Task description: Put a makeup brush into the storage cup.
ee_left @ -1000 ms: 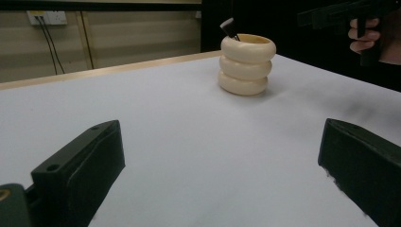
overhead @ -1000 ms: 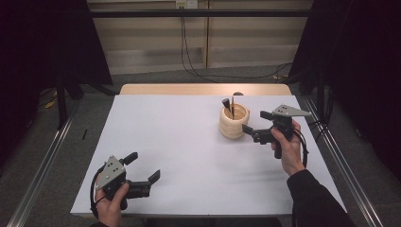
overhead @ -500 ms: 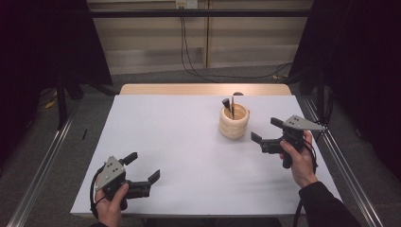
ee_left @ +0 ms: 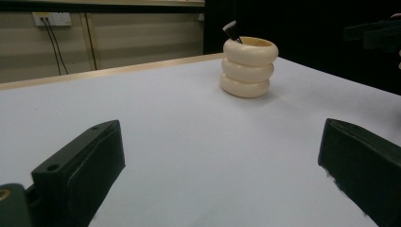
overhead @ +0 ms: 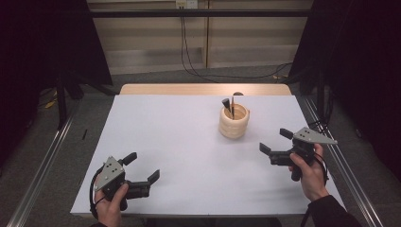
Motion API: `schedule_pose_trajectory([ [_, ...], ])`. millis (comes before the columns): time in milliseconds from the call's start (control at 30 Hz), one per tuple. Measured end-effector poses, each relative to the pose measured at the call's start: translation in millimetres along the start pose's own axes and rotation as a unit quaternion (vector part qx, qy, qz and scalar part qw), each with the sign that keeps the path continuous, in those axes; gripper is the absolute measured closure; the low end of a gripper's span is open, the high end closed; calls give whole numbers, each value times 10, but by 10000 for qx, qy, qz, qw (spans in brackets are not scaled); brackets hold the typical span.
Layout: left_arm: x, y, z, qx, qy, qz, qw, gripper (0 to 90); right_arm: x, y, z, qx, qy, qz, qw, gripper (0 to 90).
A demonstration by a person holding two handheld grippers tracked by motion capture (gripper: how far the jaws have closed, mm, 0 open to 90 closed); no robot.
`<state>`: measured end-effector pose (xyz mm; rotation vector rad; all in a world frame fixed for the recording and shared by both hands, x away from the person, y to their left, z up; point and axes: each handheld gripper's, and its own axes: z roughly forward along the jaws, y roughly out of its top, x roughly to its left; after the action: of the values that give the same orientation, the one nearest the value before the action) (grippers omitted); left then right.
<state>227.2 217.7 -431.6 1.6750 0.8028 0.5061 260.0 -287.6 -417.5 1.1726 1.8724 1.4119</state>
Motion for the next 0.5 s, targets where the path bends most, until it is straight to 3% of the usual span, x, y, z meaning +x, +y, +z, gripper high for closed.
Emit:
schedule_pose_trajectory([
  [500,-12,-6,-17,18,47,3,10000,11,71,-214,-330,-4,-126,-32,9999,0],
])
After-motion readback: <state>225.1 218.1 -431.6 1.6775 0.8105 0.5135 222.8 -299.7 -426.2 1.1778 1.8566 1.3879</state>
